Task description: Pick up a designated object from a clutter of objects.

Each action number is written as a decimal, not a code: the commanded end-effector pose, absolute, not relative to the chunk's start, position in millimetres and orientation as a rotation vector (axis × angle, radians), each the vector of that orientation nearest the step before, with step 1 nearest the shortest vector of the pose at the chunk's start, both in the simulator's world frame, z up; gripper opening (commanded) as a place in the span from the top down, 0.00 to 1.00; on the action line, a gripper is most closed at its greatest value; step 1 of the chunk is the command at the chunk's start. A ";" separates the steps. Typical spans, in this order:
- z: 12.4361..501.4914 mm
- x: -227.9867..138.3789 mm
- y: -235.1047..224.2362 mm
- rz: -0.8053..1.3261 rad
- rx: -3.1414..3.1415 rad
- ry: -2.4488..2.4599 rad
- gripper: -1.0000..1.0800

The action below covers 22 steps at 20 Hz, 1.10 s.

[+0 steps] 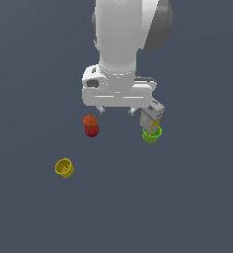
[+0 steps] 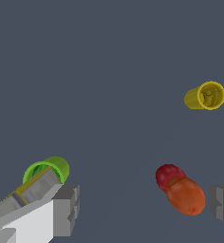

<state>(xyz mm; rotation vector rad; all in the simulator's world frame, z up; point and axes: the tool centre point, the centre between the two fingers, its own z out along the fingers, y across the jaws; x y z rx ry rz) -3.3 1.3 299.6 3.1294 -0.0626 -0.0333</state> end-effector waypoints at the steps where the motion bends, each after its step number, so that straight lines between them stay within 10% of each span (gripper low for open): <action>1: 299.4 -3.4 1.5 -0.034 3.129 -0.063 0.04; 22: 212.1 67.6 -102.4 -0.017 3.153 -0.245 0.04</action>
